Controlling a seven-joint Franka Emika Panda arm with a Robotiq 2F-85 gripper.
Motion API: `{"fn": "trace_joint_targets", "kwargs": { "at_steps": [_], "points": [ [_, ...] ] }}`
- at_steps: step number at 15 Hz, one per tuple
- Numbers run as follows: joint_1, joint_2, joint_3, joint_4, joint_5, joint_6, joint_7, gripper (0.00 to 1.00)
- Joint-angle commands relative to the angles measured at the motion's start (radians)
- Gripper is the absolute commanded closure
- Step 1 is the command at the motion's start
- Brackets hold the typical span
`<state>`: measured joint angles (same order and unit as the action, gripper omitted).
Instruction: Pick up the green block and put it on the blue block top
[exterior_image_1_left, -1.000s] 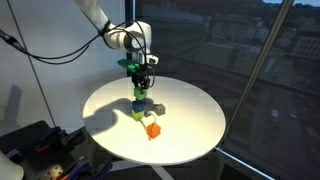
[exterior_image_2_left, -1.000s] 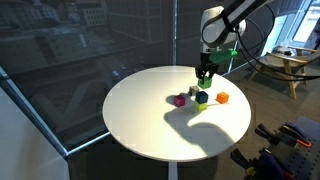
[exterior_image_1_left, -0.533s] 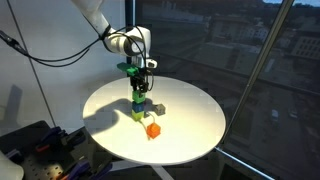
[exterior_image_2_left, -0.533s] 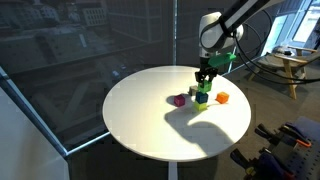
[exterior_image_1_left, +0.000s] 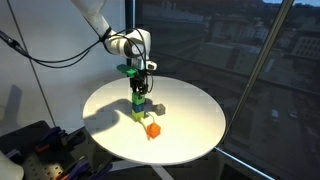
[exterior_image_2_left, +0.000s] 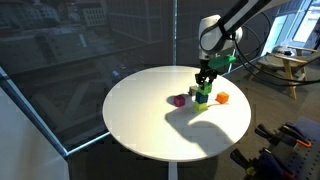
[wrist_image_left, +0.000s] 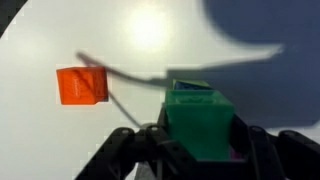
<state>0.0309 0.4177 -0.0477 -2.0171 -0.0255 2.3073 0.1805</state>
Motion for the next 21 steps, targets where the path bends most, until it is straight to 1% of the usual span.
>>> {"fn": "trace_joint_targets", "kwargs": {
  "at_steps": [1,6,7,8,9,10,11,12,13,21],
  "points": [
    [0.003,0.010,-0.003,0.021,-0.007,-0.003,0.015,0.70],
    [0.002,0.012,-0.004,0.021,-0.007,-0.004,0.015,0.70],
    [0.003,0.012,-0.004,0.021,-0.007,-0.004,0.016,0.48],
    [0.003,0.012,-0.004,0.022,-0.007,-0.005,0.017,0.21],
    [0.002,0.012,-0.004,0.022,-0.006,-0.006,0.017,0.22],
    [0.002,0.012,-0.004,0.022,-0.005,-0.006,0.017,0.20],
    [0.002,0.012,-0.004,0.022,-0.005,-0.006,0.017,0.15],
    [0.002,0.012,-0.004,0.022,-0.005,-0.006,0.017,0.06],
    [0.002,0.012,-0.004,0.022,-0.005,-0.006,0.016,0.01],
    [0.000,-0.019,-0.008,0.014,-0.005,-0.018,0.018,0.00]
  ]
}}
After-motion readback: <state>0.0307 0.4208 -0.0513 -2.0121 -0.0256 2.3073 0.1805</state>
